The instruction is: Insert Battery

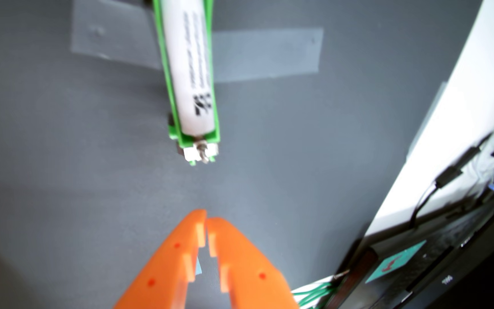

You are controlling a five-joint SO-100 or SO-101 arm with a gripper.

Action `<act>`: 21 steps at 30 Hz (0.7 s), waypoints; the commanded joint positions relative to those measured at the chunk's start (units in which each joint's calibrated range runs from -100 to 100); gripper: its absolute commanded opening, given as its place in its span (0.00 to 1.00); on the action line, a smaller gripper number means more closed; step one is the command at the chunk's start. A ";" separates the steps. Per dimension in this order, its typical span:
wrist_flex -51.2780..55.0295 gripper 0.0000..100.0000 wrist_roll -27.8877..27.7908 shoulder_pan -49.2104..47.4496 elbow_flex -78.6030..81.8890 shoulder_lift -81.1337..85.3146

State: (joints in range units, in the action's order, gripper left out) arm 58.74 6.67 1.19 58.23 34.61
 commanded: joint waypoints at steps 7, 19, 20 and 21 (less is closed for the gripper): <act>0.02 0.02 -2.39 3.89 3.59 6.28; -6.75 0.02 -5.12 2.83 21.69 31.04; -6.84 0.02 -5.43 2.71 23.94 34.79; -6.84 0.02 -5.69 2.71 25.20 36.80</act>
State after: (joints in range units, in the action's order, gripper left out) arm 52.55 1.86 4.38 79.75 63.48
